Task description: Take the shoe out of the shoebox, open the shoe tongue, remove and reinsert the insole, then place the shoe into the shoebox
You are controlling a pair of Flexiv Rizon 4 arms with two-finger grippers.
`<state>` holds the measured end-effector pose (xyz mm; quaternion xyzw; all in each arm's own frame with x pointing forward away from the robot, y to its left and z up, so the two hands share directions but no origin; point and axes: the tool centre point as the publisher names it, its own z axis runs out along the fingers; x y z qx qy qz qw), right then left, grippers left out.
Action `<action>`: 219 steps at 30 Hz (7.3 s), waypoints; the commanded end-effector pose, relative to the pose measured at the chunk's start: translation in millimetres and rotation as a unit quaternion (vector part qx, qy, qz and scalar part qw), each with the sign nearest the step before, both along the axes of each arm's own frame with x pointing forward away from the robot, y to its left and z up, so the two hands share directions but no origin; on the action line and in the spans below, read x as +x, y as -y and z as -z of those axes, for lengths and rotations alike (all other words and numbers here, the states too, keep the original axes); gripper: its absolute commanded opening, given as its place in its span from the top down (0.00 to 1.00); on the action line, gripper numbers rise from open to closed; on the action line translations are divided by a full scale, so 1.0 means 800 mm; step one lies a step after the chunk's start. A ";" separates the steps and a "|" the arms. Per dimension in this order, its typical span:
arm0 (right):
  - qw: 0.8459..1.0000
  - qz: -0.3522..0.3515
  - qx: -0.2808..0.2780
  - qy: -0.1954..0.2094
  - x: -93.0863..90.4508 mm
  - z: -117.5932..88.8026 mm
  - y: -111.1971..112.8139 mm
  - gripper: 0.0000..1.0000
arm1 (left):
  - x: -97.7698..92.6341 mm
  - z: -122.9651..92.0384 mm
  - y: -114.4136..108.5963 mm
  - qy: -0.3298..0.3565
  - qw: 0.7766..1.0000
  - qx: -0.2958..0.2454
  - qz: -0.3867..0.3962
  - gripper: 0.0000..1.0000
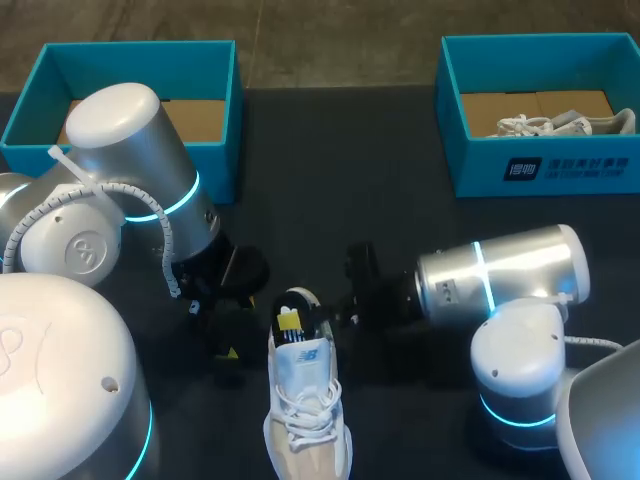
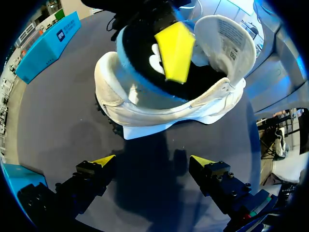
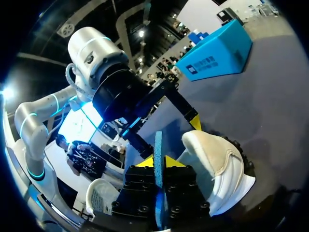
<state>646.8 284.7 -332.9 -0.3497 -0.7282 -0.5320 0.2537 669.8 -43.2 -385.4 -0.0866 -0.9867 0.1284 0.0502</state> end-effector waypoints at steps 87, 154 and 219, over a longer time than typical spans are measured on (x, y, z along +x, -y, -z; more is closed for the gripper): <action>0.994 0.031 -0.035 0.101 0.010 -0.069 0.013 0.32 | -0.001 0.001 -0.001 0.001 1.000 -0.001 0.000 0.00; 0.882 0.293 -0.366 0.040 -0.024 -0.106 0.049 1.00 | 0.036 -0.095 -0.126 0.057 0.988 -0.048 0.138 0.00; 0.836 0.316 -0.447 0.034 0.012 0.022 0.008 1.00 | 0.123 -0.129 -0.192 0.031 0.999 0.000 0.040 0.00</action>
